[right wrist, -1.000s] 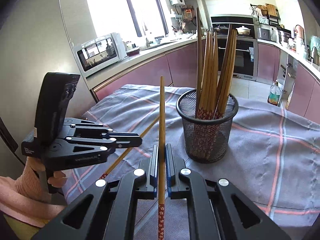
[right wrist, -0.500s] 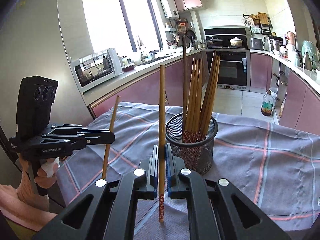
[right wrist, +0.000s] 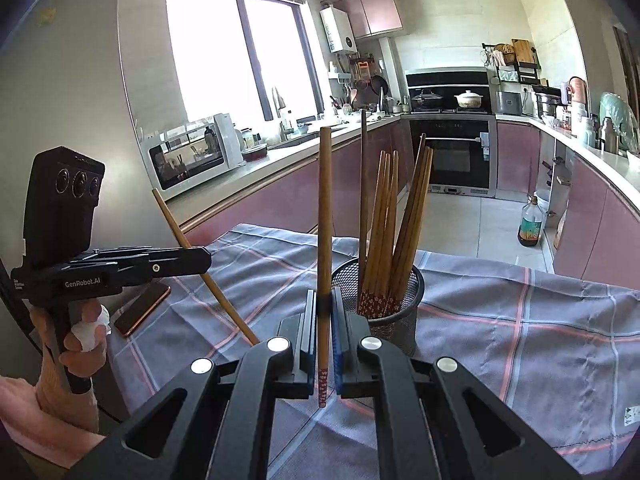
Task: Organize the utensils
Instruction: 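Raise the chopstick upright with the right gripper and lower it into the mesh cup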
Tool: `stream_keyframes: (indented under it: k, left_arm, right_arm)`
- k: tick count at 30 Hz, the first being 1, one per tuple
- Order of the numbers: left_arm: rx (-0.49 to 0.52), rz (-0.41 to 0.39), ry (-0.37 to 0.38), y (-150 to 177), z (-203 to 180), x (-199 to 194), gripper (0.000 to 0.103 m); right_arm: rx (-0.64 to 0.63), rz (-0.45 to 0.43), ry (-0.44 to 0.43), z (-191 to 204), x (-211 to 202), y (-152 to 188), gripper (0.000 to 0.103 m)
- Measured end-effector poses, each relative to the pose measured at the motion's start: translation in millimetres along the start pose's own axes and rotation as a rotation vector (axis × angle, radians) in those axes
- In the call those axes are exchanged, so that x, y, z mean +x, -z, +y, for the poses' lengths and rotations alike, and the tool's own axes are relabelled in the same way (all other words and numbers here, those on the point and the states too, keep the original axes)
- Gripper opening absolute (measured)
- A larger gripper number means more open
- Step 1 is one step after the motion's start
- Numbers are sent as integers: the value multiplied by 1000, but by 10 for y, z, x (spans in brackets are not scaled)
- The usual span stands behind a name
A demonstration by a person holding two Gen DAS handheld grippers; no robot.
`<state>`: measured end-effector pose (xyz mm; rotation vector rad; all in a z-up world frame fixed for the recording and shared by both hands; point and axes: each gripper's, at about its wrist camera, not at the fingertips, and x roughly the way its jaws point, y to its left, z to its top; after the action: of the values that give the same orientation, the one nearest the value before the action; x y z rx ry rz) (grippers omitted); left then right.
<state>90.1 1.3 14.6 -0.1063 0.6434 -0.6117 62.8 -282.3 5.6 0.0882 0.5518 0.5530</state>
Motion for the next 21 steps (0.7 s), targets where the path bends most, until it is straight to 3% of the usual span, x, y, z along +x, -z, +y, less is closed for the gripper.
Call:
stream_keyframes:
  k: [21]
  left_arm:
    - [24,-87,1,-394,-91,-49,7]
  right_arm:
    - [-37,-86,29,-15,-162,-294,6]
